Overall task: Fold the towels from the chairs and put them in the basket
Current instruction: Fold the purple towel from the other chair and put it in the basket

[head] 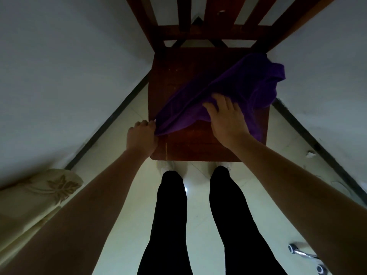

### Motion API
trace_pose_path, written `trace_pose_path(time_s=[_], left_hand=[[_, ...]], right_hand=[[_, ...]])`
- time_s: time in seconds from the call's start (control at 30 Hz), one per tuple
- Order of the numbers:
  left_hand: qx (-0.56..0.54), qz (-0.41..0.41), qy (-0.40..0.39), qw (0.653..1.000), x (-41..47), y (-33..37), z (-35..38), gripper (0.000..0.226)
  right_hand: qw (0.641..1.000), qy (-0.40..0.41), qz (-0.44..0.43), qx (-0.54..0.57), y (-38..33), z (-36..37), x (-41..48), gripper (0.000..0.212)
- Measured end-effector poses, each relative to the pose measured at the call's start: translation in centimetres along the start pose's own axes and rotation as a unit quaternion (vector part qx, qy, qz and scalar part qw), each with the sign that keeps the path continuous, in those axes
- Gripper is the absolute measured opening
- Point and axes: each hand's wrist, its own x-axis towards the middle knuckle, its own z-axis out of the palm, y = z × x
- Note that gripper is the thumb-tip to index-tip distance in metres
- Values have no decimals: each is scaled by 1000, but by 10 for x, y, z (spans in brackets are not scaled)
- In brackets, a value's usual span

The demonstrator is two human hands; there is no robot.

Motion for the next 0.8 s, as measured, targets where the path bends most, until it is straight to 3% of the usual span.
trace_pose_path(time_s=[0.1, 0.17, 0.3, 0.47, 0.57, 0.63, 0.7, 0.73, 0.8], left_hand=[[19, 37, 45, 998, -4, -6, 1, 37], [28, 60, 65, 996, -7, -11, 1, 38], [-5, 43, 81, 996, -10, -7, -3, 28], [-57, -12, 115, 992, -11, 0, -6, 25], [-42, -21, 113, 993, -9, 0, -5, 29], [-30, -20, 95, 995, -8, 2, -2, 32], [-25, -18, 75, 997, -8, 7, 2, 31], [-30, -19, 71, 997, -8, 10, 4, 30], [-55, -34, 70, 995, -9, 12, 7, 29]], right_hand=[[999, 43, -15, -20, -9, -2, 22, 93], [998, 9, -20, -53, -12, -6, 36, 102], [984, -133, -32, -118, -8, -11, 42, 76], [992, -55, -63, -99, 2, 4, -3, 29], [987, -71, -119, -76, 4, 13, -35, 32], [965, -218, -139, -46, 3, 15, -48, 43], [931, -353, -90, 32, 3, 9, -50, 44], [925, -367, -59, 76, 3, 5, -46, 40], [942, -314, -34, 117, 2, -4, -30, 34]])
